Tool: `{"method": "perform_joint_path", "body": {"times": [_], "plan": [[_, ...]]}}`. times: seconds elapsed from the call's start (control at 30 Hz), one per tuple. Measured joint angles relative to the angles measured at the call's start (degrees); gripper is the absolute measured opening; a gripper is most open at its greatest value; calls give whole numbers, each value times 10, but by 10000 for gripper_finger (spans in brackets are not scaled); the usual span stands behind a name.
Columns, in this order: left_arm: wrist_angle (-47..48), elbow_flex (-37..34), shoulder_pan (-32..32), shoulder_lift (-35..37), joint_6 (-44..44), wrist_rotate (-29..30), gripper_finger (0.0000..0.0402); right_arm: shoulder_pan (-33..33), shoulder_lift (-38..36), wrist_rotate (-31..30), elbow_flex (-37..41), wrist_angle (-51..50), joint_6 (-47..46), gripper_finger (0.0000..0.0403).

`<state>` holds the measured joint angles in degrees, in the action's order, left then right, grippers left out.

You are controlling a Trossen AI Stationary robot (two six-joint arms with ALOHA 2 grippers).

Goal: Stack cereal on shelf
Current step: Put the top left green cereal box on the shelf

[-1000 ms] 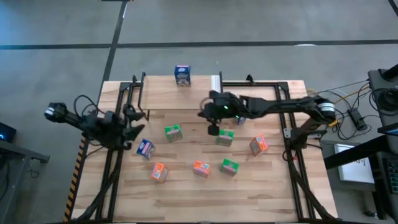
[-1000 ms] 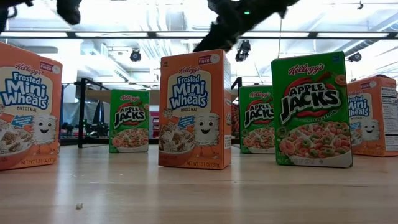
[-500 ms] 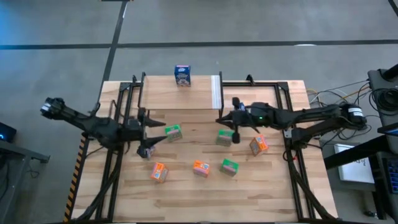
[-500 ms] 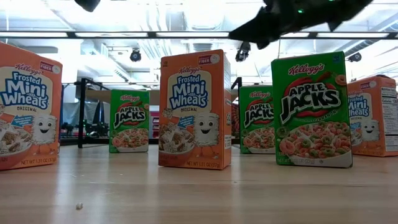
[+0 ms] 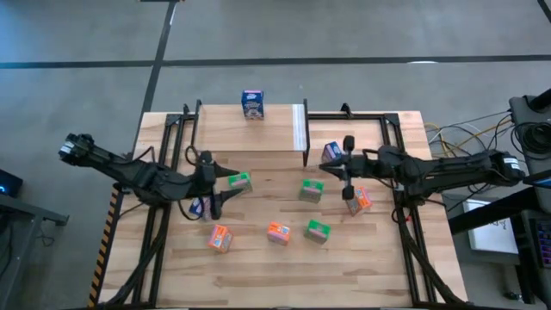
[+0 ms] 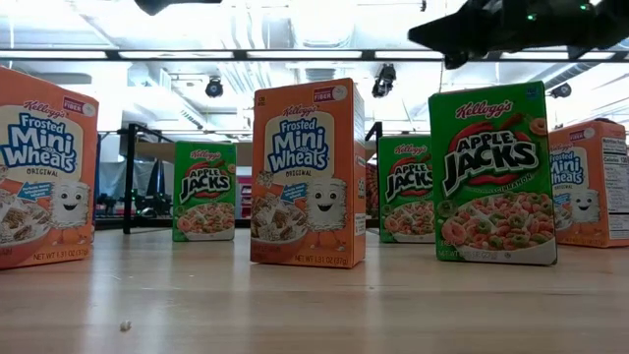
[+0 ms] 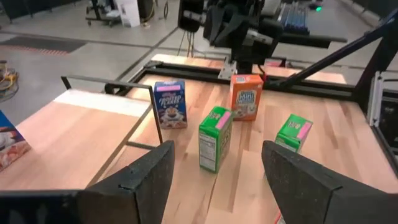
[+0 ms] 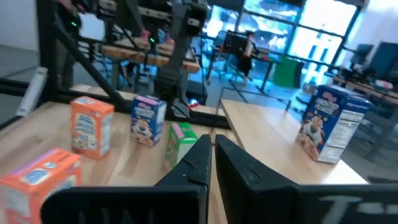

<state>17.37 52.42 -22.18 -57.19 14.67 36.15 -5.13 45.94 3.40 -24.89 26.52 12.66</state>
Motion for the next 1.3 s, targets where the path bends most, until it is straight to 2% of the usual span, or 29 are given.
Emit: {"method": "perform_joint_path", "body": {"times": [0.2, 0.53, 0.7, 0.93, 1.0, 1.1, 1.3], "plan": [[46, 35, 3, -30, 37, 8, 226, 0, -63, 18, 33, 0, 8, 12], [152, 69, 26, -60, 185, 3, 226, 0, -160, 17, 102, 55, 19, 12], [276, 118, 39, -91, 316, -44, 226, 0, -182, 16, 106, 55, 19, 12], [542, 227, 39, -173, 550, -129, 226, 0, -181, 16, 106, 53, 24, 12], [595, 240, 39, -193, 586, -154, 226, 0, -181, 16, 106, 53, 29, 12], [604, 244, 39, -214, 570, -170, 226, 0, -181, 16, 105, 53, 33, 12], [534, 246, 39, -251, 365, -159, 226, 0, -181, 16, 105, 54, 38, 12]]}}
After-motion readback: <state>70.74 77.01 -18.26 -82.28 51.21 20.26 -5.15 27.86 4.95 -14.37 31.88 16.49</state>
